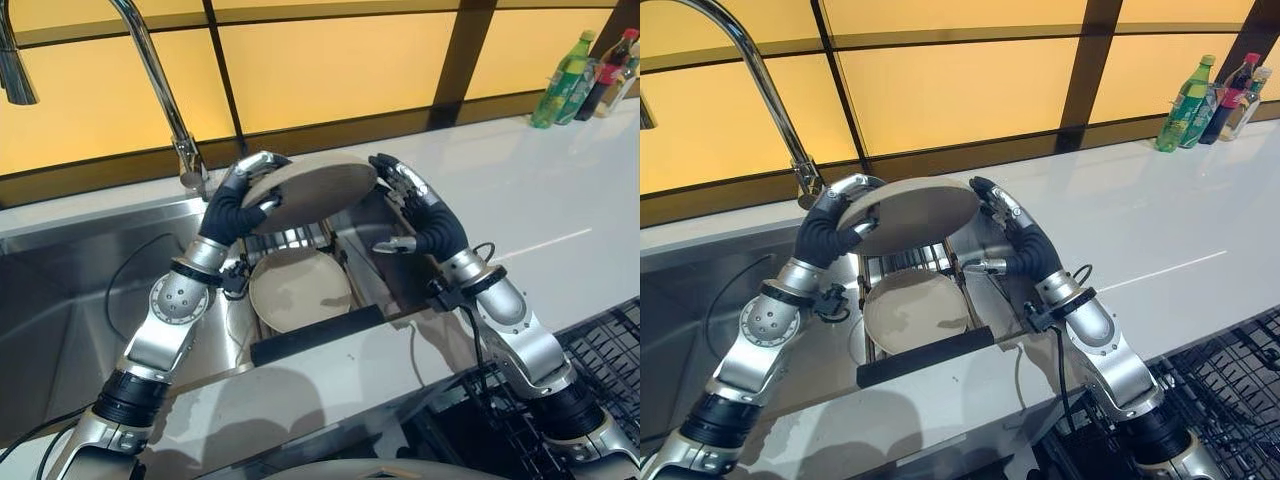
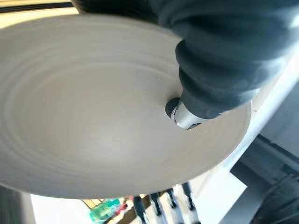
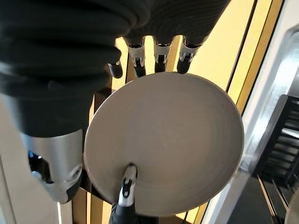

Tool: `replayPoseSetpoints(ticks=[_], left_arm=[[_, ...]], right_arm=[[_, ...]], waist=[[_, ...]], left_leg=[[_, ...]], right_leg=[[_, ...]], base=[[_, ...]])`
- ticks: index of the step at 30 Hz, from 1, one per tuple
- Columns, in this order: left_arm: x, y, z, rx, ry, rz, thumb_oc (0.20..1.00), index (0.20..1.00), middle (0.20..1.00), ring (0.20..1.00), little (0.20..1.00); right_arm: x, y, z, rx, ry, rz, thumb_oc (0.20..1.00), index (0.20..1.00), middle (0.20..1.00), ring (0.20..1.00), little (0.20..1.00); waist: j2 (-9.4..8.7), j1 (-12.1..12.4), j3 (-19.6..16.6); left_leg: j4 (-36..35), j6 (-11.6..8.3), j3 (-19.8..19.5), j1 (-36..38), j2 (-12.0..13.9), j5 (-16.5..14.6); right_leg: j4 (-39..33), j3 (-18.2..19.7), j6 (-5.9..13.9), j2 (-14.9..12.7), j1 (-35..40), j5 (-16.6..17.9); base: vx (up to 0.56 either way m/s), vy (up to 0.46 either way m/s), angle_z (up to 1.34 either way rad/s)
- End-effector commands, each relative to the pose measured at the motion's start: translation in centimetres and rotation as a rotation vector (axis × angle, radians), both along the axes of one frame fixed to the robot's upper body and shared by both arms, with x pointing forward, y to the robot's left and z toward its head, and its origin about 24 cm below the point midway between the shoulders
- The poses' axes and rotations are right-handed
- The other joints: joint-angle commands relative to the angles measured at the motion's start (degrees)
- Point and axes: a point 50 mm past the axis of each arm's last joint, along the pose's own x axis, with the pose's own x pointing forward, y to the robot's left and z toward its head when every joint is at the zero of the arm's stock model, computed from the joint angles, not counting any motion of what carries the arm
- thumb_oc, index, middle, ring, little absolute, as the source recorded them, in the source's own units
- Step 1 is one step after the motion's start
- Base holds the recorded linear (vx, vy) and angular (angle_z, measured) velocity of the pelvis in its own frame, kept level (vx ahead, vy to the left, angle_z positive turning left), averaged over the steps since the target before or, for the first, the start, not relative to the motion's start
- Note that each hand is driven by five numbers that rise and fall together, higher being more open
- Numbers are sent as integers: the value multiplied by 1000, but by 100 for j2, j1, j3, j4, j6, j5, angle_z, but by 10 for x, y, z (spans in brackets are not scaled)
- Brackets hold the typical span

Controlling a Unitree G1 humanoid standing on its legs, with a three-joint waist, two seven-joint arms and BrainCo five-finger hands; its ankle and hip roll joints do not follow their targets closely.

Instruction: Pick up plates and place into dishwasher.

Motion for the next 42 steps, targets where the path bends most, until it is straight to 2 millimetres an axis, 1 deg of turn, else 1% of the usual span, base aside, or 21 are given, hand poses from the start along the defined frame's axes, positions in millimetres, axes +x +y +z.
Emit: replayPoseSetpoints(ticks=[1,4,7,12,18,21,22,23,24,25,27,31,35,42], left_arm=[[-12,-35,41,52,-172,-352,200,200,200,200,200],[-14,-38,41,115,-140,-441,200,200,200,200,200],[-14,-36,42,163,-128,-468,200,200,200,200,200],[-15,-27,45,167,-126,-462,200,200,200,200,200],[-17,-25,46,159,-130,-456,200,200,200,200,200],[-17,-24,46,150,-137,-450,200,200,200,200,200],[-17,-23,46,147,-137,-448,200,200,200,200,200],[-17,-23,47,146,-137,-448,200,200,200,200,200],[-17,-22,47,145,-136,-449,200,200,200,200,200],[-17,-22,47,144,-135,-450,200,200,200,200,200],[-16,-23,47,143,-132,-452,200,200,200,200,200],[-15,-26,46,116,-131,-467,200,200,200,200,200],[-18,-28,45,109,-137,-482,200,200,200,200,200],[-18,-26,46,101,-140,-471,200,200,200,200,200]], right_arm=[[-7,14,37,-7,-186,89,1000,1000,1000,1000,1000],[-8,11,41,13,-211,95,1000,1000,1000,1000,1000],[-9,9,45,26,-239,92,1000,1000,1000,1000,1000],[-10,4,46,33,-244,70,1000,1000,1000,1000,1000],[-11,1,45,27,-238,67,1000,1000,1000,1000,1000],[-10,3,39,-21,-191,99,1000,1000,1000,1000,1000],[-10,5,35,-67,-167,129,821,821,821,821,821],[-10,6,33,-93,-157,150,564,564,564,564,564],[-11,8,31,-133,-137,191,366,366,366,366,366],[-13,8,31,-151,-132,212,200,200,200,200,200],[-13,8,34,-143,-124,246,200,200,200,200,200],[-11,14,32,-140,-117,285,200,200,200,200,200],[-11,16,29,-145,-108,277,200,200,200,200,200],[-11,11,29,-110,-106,243,200,200,200,200,200]], waist=[[22,32,-289],[34,12,-322],[51,1,-340],[74,-2,-365],[73,0,-367],[64,1,-356],[56,3,-354],[49,6,-357],[32,16,-359],[19,23,-358],[-7,36,-354],[-37,63,-326],[-29,75,-332],[-27,46,-384]], left_leg=[[407,802,-107,-351,-583,-473],[407,823,-57,-332,-597,-487],[439,852,-23,-331,-619,-516],[480,890,-9,-358,-654,-540],[501,915,-42,-390,-679,-536],[513,919,-71,-406,-689,-532],[518,917,-81,-412,-689,-529],[517,917,-86,-414,-689,-525],[515,914,-92,-418,-684,-516],[519,910,-93,-422,-680,-510],[519,903,-103,-426,-673,-495],[546,900,-136,-434,-665,-494],[555,898,-129,-431,-653,-496],[561,886,-92,-434,-632,-495]], right_leg=[[664,-242,-354,460,-241,-398],[664,-228,-334,441,-241,-388],[676,-212,-316,417,-247,-391],[685,-164,-296,394,-277,-375],[724,-139,-291,387,-313,-372],[734,-131,-296,387,-316,-373],[736,-133,-296,384,-315,-374],[738,-137,-297,384,-315,-376],[741,-145,-301,385,-313,-378],[745,-154,-304,385,-310,-380],[746,-180,-313,385,-295,-381],[783,-208,-338,398,-277,-407],[790,-227,-358,428,-254,-435],[779,-231,-384,474,-245,-452]], base=[[0,0,0],[10,6,0],[0,0,0],[0,0,0],[0,0,0],[0,0,0],[0,0,0],[0,0,0],[0,0,0],[0,0,0],[0,0,0],[0,0,0],[0,0,0],[-5,-2,0]])
